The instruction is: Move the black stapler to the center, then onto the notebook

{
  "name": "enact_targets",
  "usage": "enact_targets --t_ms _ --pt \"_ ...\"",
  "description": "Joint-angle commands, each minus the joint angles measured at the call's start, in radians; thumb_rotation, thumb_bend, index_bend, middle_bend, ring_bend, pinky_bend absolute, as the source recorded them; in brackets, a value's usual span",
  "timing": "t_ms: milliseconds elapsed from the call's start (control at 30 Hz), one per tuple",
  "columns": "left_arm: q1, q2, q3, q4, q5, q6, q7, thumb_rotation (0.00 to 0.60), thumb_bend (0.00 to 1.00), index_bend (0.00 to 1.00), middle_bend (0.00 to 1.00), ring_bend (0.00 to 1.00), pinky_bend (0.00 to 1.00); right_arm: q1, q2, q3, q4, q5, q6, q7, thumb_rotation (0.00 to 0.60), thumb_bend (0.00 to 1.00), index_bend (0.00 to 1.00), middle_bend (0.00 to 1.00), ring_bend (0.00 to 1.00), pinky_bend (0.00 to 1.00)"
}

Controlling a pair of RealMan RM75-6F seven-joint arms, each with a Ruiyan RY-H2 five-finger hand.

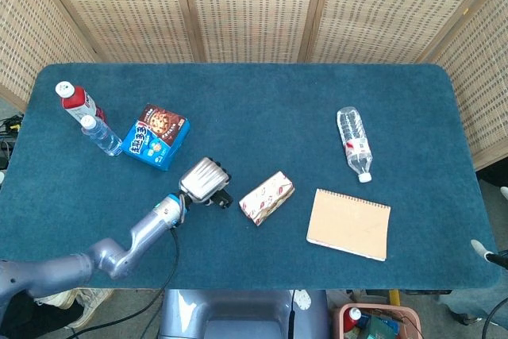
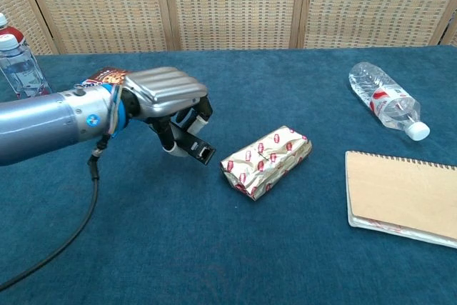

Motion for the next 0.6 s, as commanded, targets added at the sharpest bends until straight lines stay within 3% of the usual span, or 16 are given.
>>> enact_targets --t_ms 33,367,600 --pt "-0.053 -0.077 -0.034 0.078 -0.087 -0.043 0.066 0.6 0.25 0.72 0.62 0.53 0.56 -0.001 0.002 0.002 0.005 0.008 -0.005 0.01 0.6 0.0 0.0 0.0 0.0 0.0" --pt "-0.115 -0.168 -0.07 0.225 -0.235 -0.064 0.153 0.6 0.25 0.72 0.62 0.53 0.56 -0.005 0.006 0.006 0.015 0.021 -0.011 0.031 0.6 0.0 0.0 0.0 0.0 0.0" --pt "-0.15 -0.196 -0.096 0.238 -0.321 -0.07 0.176 0.6 0.25 0.72 0.61 0.53 0.56 -0.006 0.008 0.009 0.016 0.02 -0.009 0.039 0.6 0.0 0.0 0.0 0.0 0.0"
